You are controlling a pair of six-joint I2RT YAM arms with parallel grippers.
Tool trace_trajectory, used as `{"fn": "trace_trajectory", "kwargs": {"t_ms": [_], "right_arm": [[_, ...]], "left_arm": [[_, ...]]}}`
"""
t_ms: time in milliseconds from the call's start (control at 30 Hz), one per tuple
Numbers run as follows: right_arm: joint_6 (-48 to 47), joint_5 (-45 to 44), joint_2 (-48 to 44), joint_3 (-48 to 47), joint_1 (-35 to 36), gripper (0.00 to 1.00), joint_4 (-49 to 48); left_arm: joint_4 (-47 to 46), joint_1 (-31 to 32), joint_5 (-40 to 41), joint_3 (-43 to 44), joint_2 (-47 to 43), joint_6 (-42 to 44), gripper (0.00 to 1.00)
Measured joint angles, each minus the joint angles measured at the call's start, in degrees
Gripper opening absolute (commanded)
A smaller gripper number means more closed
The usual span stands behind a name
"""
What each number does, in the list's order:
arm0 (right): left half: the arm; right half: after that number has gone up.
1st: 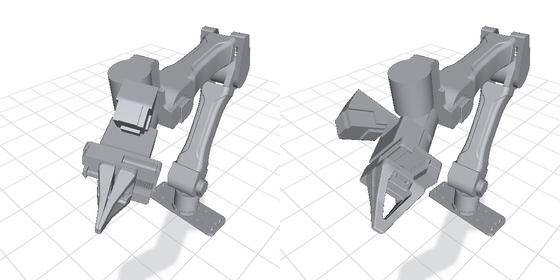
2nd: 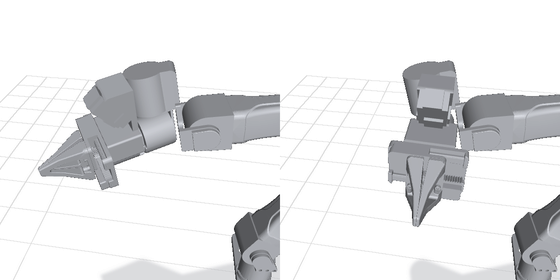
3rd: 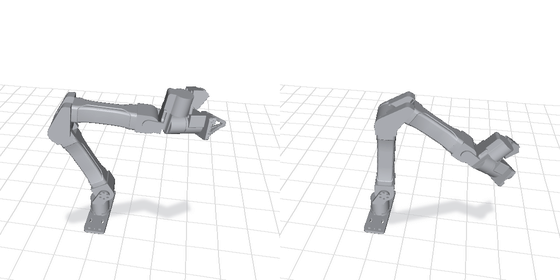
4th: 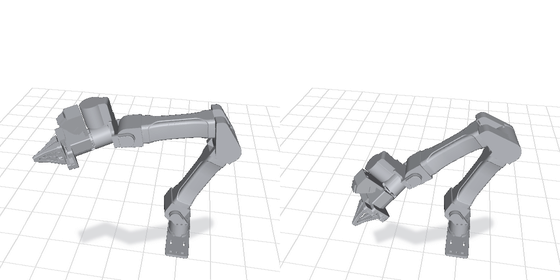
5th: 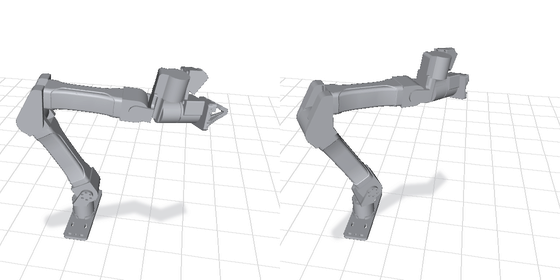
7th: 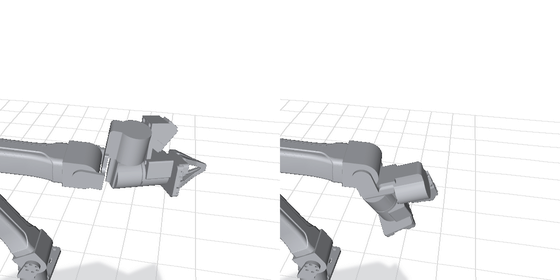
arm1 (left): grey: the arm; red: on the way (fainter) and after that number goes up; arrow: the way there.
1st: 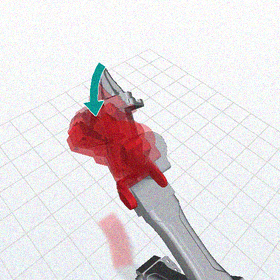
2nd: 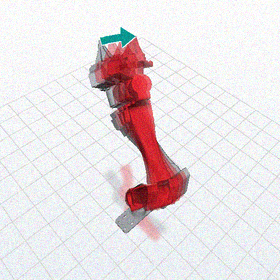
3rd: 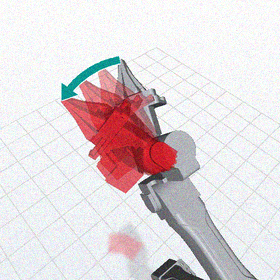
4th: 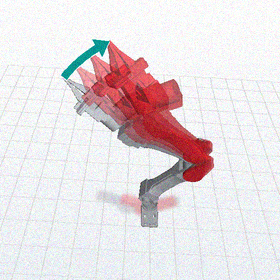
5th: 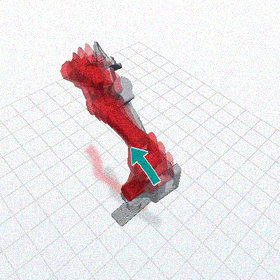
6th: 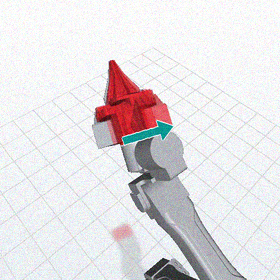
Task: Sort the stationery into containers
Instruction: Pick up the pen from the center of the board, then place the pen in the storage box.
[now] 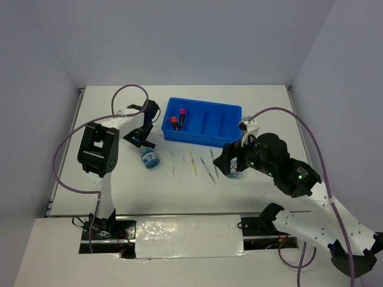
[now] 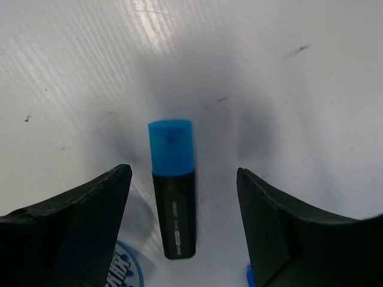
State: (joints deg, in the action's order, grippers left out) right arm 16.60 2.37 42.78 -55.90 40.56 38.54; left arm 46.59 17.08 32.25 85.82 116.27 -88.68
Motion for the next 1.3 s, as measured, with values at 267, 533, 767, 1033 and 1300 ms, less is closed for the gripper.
{"fn": "trace_trajectory", "kwargs": {"t_ms": [267, 533, 767, 1033, 1300], "right_arm": [[0.0, 0.0, 0.2, 0.1, 0.0, 0.99, 0.0], [-0.1, -0.4, 0.2, 0.1, 0.0, 0.99, 0.0], [-0.6, -1.2, 0.2, 0.1, 0.0, 0.99, 0.0], [-0.7, -1.6, 0.1, 0.1, 0.0, 0.99, 0.1], [-0.6, -2.0, -0.9, 0.0, 0.0, 0.99, 0.6]], "left_arm": [[-3.3, -1.5, 0.3, -3.8, -0.1, 2.9, 0.42], [-7.5, -4.7, -1.3, -1.4, 1.0, 7.8, 0.00], [-15.1, -7.0, -0.4, 1.3, -0.8, 20.7, 0.00], [-34.5, -2.9, -3.5, 0.9, -16.1, 44.5, 0.00], [-40.5, 6.5, -21.0, 23.0, -2.6, 71.8, 0.00]]}}
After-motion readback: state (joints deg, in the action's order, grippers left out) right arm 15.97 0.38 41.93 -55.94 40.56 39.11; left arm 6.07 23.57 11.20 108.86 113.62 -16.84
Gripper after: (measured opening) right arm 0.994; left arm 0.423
